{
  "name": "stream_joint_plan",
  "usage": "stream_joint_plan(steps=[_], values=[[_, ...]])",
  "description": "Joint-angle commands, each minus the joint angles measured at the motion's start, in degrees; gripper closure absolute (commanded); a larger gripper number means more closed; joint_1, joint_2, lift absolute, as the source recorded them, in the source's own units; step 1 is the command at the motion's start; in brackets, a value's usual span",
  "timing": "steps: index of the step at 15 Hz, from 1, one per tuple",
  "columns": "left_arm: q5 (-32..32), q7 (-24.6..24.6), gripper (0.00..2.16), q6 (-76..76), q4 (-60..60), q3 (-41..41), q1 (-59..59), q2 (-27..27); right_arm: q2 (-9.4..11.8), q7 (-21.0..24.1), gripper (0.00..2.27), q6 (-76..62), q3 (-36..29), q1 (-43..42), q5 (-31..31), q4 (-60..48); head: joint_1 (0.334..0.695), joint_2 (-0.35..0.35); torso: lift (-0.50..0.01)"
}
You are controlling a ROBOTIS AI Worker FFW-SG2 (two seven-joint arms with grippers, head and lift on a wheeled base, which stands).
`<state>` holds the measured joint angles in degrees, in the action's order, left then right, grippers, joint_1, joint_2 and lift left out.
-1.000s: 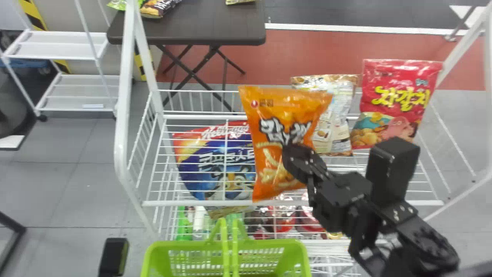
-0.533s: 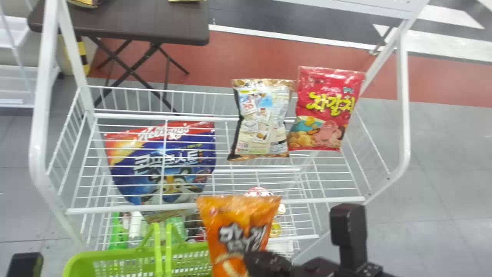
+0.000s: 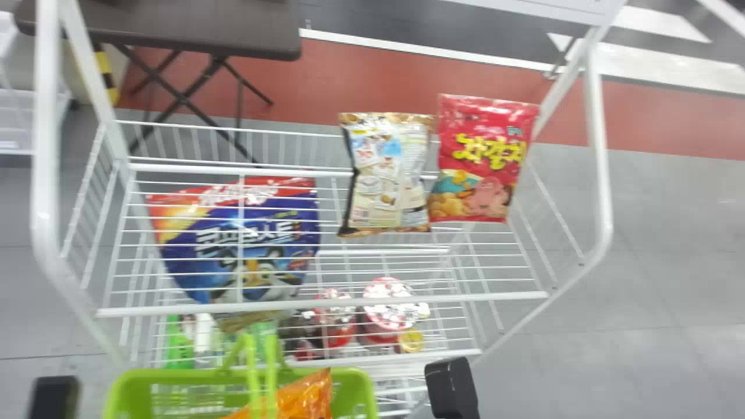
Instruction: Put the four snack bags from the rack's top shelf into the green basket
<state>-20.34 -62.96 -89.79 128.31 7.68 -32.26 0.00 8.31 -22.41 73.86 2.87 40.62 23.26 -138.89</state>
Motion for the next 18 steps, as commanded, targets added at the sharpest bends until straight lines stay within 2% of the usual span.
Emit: stream_joint_plan(steps=[1, 2, 3, 4, 5, 6, 7, 8, 9, 10, 11, 12, 14, 16, 18], values=[[0.0, -0.1, 2.15, 0.0, 0.3, -0.4, -0.3, -0.1, -0.8, 0.9, 2.22, -5.7, 5.0, -2.5, 0.0, 4.3, 0.695, -0.123, 0.000], [0.0, -0.1, 2.15, 0.0, 0.5, -0.5, -0.5, -0.1, -1.0, 1.5, 2.22, -5.7, 6.8, -3.9, -0.2, 5.7, 0.695, -0.086, 0.000], [0.0, -0.1, 2.15, 0.0, 0.5, -0.6, -0.6, -0.1, -0.9, 1.7, 2.22, -5.7, 8.8, -5.2, -1.4, 7.1, 0.695, 0.007, 0.000], [0.0, -0.1, 2.15, 0.0, 0.5, -0.6, -0.6, -0.1, -0.9, 1.8, 2.22, -4.6, 10.5, -5.9, -3.0, 8.1, 0.695, 0.051, 0.000], [0.0, -0.1, 2.15, 0.0, 0.5, -0.6, -0.7, -0.1, -0.8, 1.8, 2.16, -3.4, 11.0, -5.9, -4.2, 8.3, 0.695, 0.082, 0.000], [0.0, -0.2, 2.15, 0.0, 0.5, -0.6, -0.7, -0.1, -0.6, 1.7, 1.99, -0.9, 11.0, -6.0, -5.5, 8.3, 0.695, 0.106, 0.000], [0.0, -0.2, 2.15, 0.0, 0.7, -0.5, -0.7, -0.1, -0.4, 1.7, 1.71, 2.0, 10.8, -6.0, -7.3, 8.3, 0.695, 0.120, 0.000], [-0.1, -0.2, 2.15, 0.0, 0.7, -0.4, -0.7, -0.1, -0.1, 1.8, 1.10, 2.2, 10.0, -5.3, -7.6, 8.2, 0.695, 0.113, 0.000], [-0.1, -0.2, 2.15, 0.0, 0.7, -0.5, -0.7, -0.1, 0.2, 1.8, 0.14, 2.2, 8.2, -4.4, -7.2, 7.4, 0.695, 0.084, 0.000], [0.0, -0.1, 2.15, 0.2, 0.6, -0.6, -0.6, -0.1, 0.2, 1.8, 0.00, 2.0, 6.4, -3.4, -7.1, 5.5, 0.695, 0.053, 0.000], [0.0, 0.0, 2.15, 0.2, 0.6, -0.9, -0.5, -0.1, 0.1, 2.5, 0.00, 2.0, 4.9, -2.5, -7.3, 3.3, 0.695, 0.009, 0.000], [0.0, 0.2, 2.15, 0.4, 0.6, -1.2, -0.5, -0.1, 0.2, 3.4, 0.02, 1.9, 4.1, -2.0, -8.3, 1.5, 0.695, -0.074, 0.000], [0.1, 0.1, 2.15, 0.4, 0.6, -1.3, -0.5, -0.1, 0.1, 3.9, 0.05, 1.2, 2.3, -1.9, -9.1, -0.6, 0.695, -0.164, 0.000], [0.1, 0.1, 2.15, 0.4, 0.6, -1.2, -0.5, -0.1, -0.1, 5.0, 0.05, -6.2, 0.7, -2.1, -9.2, -0.9, 0.695, -0.221, 0.000], [0.1, 0.1, 2.15, 0.4, 0.6, -1.1, -0.5, -0.1, -0.1, 7.9, 0.05, -21.5, 0.7, -3.5, -11.4, 1.5, 0.695, -0.250, 0.000]])
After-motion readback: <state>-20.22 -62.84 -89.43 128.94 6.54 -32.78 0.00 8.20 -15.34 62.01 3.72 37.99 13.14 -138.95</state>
